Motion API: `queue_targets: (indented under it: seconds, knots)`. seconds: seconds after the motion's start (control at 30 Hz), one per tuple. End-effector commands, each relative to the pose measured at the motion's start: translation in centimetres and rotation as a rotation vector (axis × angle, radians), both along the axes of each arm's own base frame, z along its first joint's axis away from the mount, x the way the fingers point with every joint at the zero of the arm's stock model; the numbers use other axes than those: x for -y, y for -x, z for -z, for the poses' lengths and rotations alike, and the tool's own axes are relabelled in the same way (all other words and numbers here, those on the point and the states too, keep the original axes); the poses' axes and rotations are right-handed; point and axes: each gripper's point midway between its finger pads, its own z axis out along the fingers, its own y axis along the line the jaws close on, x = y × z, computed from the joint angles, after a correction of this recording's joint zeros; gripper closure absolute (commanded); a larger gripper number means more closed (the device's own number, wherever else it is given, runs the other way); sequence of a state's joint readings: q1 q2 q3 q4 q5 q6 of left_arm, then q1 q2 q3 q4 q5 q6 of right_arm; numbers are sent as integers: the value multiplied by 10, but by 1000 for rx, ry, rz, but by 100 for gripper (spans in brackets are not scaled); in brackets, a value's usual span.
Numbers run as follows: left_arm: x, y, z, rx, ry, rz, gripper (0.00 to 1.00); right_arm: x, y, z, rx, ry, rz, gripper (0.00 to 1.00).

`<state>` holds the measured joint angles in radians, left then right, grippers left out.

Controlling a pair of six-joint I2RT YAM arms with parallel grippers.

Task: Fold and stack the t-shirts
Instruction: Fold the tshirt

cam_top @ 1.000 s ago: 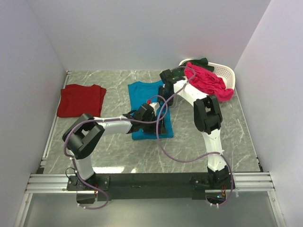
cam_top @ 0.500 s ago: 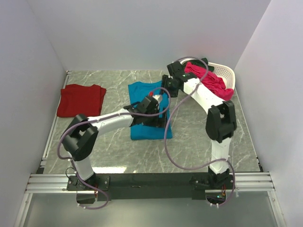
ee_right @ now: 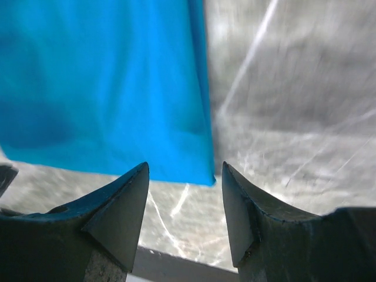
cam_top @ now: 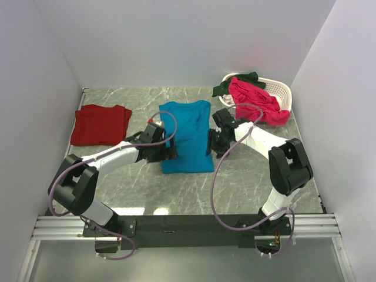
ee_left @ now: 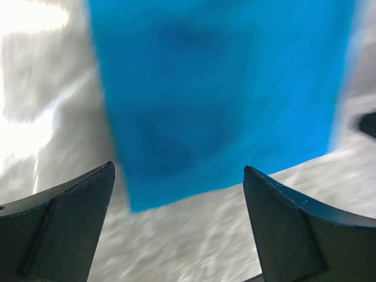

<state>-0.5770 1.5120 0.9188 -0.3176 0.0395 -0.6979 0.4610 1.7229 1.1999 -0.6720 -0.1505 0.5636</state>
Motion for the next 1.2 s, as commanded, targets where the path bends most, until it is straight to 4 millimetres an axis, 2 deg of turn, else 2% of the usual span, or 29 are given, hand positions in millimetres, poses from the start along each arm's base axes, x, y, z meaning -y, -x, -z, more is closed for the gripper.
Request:
queue_targets:
  seconds: [0.0, 0.17, 0.47, 0.5, 0.73, 0.9, 1.0, 1.17]
  knots:
    - [-4, 9, 8, -11, 0, -25, 4, -9, 12, -7, 16, -58, 8, 40]
    - [-8, 21, 20, -49, 18, -59, 4, -8, 32, 14, -37, -55, 8, 40]
    - [-12, 28, 26, -72, 21, -76, 4, -13, 35, 40, -84, -23, 16, 44]
    - [-14, 29, 26, -72, 19, -79, 4, -12, 42, 45, -111, 1, 14, 45]
    - [-22, 36, 30, -88, 0, -105, 6, 1, 61, 60, -163, 99, 20, 51]
    - [-26, 41, 33, -106, -10, -126, 9, 7, 64, 63, -160, 119, 34, 54]
    - [-27, 43, 33, -114, -9, -130, 11, 9, 65, 65, -164, 129, 42, 60]
    - [-31, 40, 33, -95, -25, -153, 14, 12, 68, 67, -169, 136, 48, 84]
